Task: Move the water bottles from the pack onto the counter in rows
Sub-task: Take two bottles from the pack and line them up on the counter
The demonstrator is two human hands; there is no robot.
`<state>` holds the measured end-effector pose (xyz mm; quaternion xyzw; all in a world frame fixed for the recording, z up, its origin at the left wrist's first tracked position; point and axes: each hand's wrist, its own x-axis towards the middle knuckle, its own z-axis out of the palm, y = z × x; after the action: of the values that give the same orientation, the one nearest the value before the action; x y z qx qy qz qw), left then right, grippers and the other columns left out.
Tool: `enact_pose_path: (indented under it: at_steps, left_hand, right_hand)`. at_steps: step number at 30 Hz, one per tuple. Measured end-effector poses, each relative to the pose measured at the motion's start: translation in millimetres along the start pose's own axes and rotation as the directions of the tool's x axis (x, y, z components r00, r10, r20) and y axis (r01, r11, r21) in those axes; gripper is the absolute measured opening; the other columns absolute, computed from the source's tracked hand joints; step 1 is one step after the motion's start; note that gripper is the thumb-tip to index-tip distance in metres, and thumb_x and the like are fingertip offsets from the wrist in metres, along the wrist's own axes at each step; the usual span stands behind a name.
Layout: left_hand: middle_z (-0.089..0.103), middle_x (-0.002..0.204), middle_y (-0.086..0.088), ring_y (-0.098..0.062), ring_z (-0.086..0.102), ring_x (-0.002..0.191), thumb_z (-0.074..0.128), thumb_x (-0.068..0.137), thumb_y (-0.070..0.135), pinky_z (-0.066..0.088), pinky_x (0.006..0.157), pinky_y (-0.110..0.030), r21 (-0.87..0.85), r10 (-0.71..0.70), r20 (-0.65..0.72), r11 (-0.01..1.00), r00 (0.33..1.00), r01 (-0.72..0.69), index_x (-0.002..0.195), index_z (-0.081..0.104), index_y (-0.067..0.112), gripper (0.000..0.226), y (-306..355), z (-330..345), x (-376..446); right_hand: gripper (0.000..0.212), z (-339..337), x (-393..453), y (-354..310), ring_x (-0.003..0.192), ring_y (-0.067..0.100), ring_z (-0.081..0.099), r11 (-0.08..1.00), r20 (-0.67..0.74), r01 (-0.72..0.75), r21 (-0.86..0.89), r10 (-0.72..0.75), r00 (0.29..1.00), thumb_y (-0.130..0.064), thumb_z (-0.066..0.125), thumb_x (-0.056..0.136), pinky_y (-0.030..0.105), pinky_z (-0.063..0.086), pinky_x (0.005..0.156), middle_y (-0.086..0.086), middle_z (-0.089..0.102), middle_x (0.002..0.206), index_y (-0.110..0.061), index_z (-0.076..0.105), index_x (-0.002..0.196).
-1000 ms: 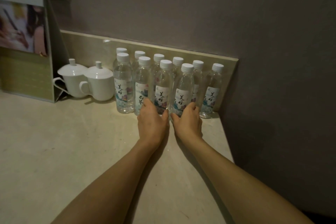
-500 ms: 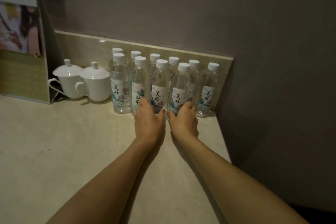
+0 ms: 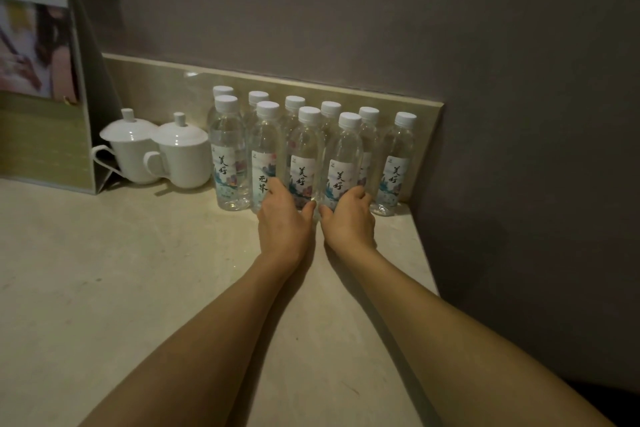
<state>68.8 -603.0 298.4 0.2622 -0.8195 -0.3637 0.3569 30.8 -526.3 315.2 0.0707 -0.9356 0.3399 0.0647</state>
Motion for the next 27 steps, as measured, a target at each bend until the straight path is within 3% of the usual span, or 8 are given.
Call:
enact_pose_path:
  at_steps: [16, 22, 27]
  left_hand:
    - [0.067, 0.108, -0.016, -0.032, 0.065, 0.102, 0.075, 0.084, 0.028, 0.052, 0.084, -0.040, -0.027, -0.019, 0.035, 0.999, 0.999, 0.020, 0.115, 0.046, 0.006, 0.047, -0.8, -5.1, -0.8]
    - [0.069, 0.105, -0.016, -0.032, 0.066, 0.100, 0.072, 0.086, 0.028, 0.054, 0.084, -0.041, -0.018, -0.034, 0.034, 0.999, 0.999, 0.035, 0.117, 0.048, 0.006, 0.045, -1.0, -4.1, -1.6]
    - [0.067, 0.091, -0.005, -0.025, 0.067, 0.086, 0.069, 0.088, 0.035, 0.051, 0.068, -0.034, -0.051, -0.055, -0.010, 0.997, 0.998, 0.055, 0.103, 0.051, 0.013, 0.033, 7.0, -5.7, -12.4]
  right_hand:
    - [0.069, -4.5, -3.2, 2.7, 0.123, 0.038, 0.049, 0.999, 0.031, -0.010, 0.040, 0.009, 0.999, -0.040, 0.064, 0.089, 0.049, 0.046, 0.099, 0.018, 0.044, 0.138, -0.001, 0.034, 0.137]
    - [0.051, -11.6, -6.8, 2.9, 0.120, 0.035, 0.051, 0.996, 0.027, 0.005, 0.084, -0.008, 1.000, -0.031, 0.060, 0.093, 0.048, 0.045, 0.100, 0.015, 0.046, 0.134, -0.005, 0.040, 0.131]
    - [0.053, -21.1, -11.1, 8.5, 0.121, 0.034, 0.051, 0.990, 0.047, 0.034, 0.136, -0.041, 0.998, -0.031, 0.059, 0.093, 0.039, 0.043, 0.094, 0.015, 0.042, 0.137, -0.005, 0.038, 0.134]
